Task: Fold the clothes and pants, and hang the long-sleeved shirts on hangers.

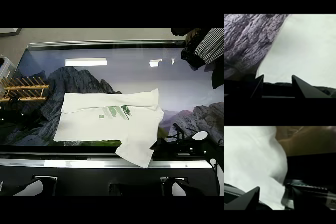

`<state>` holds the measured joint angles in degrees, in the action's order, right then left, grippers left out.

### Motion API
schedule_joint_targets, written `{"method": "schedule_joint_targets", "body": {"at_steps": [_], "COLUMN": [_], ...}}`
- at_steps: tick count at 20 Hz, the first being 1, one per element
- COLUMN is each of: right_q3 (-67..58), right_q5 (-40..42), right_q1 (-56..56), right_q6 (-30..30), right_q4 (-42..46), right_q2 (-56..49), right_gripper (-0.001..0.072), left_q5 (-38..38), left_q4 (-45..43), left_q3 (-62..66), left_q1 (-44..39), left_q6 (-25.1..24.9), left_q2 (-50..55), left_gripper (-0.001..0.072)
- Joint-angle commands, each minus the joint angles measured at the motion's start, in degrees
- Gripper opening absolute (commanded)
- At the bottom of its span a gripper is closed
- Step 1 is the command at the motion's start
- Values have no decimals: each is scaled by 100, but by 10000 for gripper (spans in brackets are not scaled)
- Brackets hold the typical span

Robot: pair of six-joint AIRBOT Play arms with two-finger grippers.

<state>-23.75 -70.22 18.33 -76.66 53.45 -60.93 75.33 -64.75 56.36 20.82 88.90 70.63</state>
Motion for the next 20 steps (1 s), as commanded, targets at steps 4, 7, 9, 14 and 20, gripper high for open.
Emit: {"method": "schedule_joint_targets", "body": {"at_steps": [4,7,9,14,20], "right_q3": [245,245,245,245,245], "right_q5": [507,474,422,415,439], "right_q1": [-7,-7,-7,-7,-7], "right_q6": [103,133,345,361,356], "right_q4": [-525,-597,-732,-782,-782], "right_q2": [26,-50,-50,-50,-50], "right_gripper": [348,247,31,31,31], "left_q5": [-11,-55,-151,-417,-592], "left_q4": [157,166,177,181,181], "left_q3": [-59,-313,-691,-1456,-1582], "left_q1": [17,59,146,232,219], "left_q6": [-212,-507,-542,-599,-599], "left_q2": [-22,-22,-24,-22,44], "left_gripper": [416,565,565,565,565]}}
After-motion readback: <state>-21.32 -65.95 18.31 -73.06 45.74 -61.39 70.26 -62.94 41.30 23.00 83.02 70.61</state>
